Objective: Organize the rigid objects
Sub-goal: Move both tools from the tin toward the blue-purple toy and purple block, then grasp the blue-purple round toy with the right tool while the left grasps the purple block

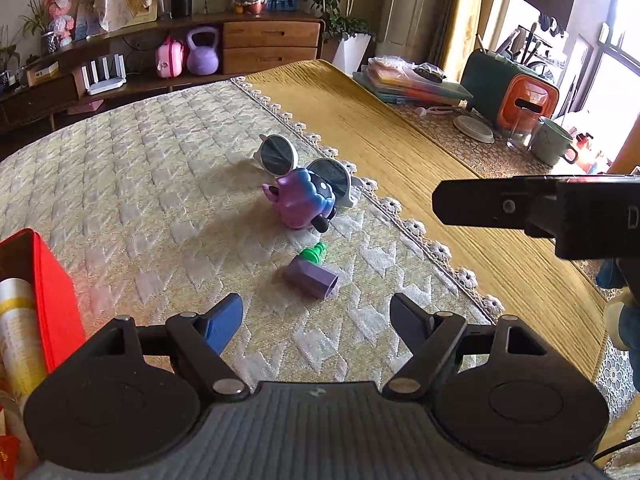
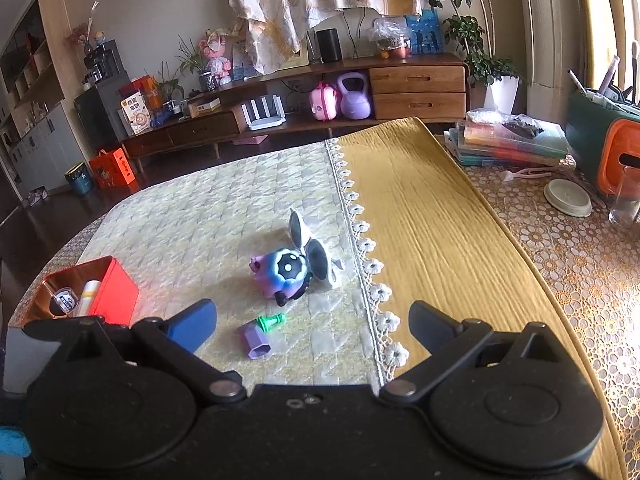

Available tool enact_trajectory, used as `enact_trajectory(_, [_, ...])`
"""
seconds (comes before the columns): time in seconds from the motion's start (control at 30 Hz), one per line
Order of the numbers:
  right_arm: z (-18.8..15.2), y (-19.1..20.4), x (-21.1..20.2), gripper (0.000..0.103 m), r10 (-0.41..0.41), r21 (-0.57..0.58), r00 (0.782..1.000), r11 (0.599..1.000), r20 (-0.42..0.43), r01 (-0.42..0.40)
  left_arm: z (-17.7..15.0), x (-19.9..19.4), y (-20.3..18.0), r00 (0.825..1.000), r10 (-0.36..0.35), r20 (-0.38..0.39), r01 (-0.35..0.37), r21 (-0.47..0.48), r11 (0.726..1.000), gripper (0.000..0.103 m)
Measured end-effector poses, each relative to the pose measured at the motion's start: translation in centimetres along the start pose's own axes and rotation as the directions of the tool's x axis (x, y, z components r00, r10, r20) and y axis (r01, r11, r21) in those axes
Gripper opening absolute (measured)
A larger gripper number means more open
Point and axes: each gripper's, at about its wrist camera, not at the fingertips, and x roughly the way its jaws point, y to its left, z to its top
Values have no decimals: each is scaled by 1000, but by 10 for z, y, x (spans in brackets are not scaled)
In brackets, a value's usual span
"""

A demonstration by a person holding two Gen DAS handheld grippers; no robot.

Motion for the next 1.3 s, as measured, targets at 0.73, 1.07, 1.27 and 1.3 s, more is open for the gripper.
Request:
enact_trajectory(0.73, [29, 5, 113, 92, 108, 204, 972, 977, -207, -65, 0, 52, 6, 999, 24, 33, -23, -34, 999, 81])
enact_trajectory(1.07, [32, -1, 131, 87, 135, 265, 960, 962, -244, -68, 0, 55, 14, 998, 2, 69, -2, 1, 1000, 66])
enact_trajectory(1.27, [33, 4, 137, 79, 139, 258, 956, 964, -258, -71, -2, 55, 8, 997, -3, 81, -3, 67, 998, 43])
enact_trajectory(1.3, [33, 5, 137, 77, 138, 254, 956, 965, -257, -71, -2, 55, 7, 997, -1, 80, -5, 76, 997, 41])
